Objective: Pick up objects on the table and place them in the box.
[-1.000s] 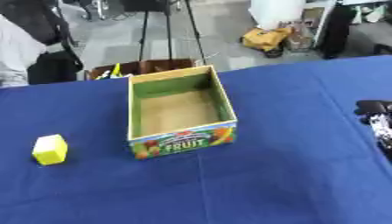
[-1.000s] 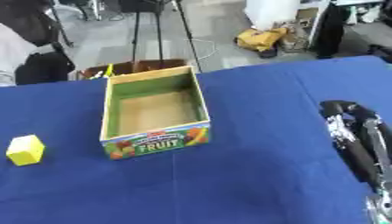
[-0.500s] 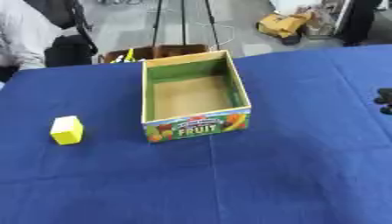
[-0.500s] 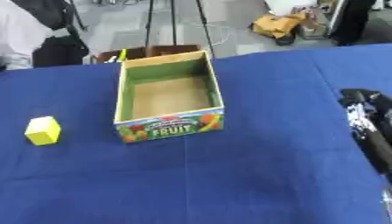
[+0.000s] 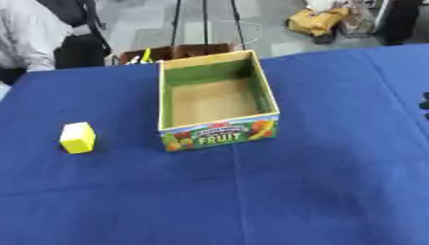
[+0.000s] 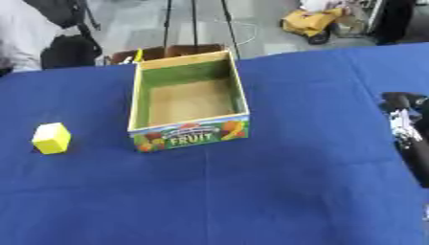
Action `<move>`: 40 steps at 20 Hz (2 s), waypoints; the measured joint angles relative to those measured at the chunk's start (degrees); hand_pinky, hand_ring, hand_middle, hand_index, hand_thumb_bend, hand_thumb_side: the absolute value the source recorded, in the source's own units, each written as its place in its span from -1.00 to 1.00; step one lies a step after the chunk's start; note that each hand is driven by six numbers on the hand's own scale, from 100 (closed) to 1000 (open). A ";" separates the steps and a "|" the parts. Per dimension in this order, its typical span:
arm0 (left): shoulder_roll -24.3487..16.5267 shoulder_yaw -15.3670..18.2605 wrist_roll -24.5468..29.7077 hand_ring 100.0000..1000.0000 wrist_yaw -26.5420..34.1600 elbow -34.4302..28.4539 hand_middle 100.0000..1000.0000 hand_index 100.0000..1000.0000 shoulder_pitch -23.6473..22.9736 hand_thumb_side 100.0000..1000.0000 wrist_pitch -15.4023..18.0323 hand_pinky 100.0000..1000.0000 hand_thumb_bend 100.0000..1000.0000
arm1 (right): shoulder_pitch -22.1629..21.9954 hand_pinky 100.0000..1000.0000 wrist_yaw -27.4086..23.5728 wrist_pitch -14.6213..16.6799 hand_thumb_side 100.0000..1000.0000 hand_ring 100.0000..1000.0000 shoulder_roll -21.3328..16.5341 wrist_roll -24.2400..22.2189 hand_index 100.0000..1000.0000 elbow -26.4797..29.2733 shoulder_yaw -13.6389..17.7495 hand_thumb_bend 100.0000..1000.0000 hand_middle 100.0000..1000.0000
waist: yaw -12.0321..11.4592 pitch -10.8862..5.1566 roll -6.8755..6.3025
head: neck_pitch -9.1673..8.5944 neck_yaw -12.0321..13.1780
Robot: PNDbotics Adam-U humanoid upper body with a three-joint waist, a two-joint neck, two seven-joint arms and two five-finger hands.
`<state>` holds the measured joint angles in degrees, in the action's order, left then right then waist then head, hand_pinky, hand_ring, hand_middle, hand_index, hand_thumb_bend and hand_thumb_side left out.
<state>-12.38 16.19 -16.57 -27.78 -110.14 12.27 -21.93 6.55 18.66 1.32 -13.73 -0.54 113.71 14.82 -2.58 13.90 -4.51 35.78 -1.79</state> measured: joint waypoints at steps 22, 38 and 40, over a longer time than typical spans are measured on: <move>-17.74 -6.07 24.50 0.52 -8.00 6.30 0.61 0.91 9.42 0.78 4.98 0.24 -0.29 | -0.48 0.42 0.82 1.20 0.65 0.74 -0.54 -0.40 0.43 0.00 -0.37 -1.00 0.14 | 0.65 0.58 -0.26 | 0.50 4.76; -31.06 -10.63 51.88 0.63 -11.81 26.83 0.76 1.00 20.27 0.45 19.42 0.38 0.28 | -0.56 0.42 0.83 1.51 0.64 0.74 -0.99 -0.24 0.43 0.00 -0.50 -1.00 0.14 | 1.47 0.56 0.03 | 0.45 6.04; -31.98 -11.27 54.34 0.62 -12.46 29.02 0.78 1.00 21.41 0.38 20.84 0.38 0.26 | -0.58 0.42 0.84 1.59 0.64 0.74 -1.02 -0.32 0.43 0.00 -0.67 -1.00 0.14 | 1.53 0.56 0.01 | 0.45 6.30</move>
<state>-44.36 4.91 37.78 -40.25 -81.12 33.68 -1.09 5.97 19.50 2.91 -14.74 -0.86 113.71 14.15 -1.05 14.46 -4.50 36.23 4.51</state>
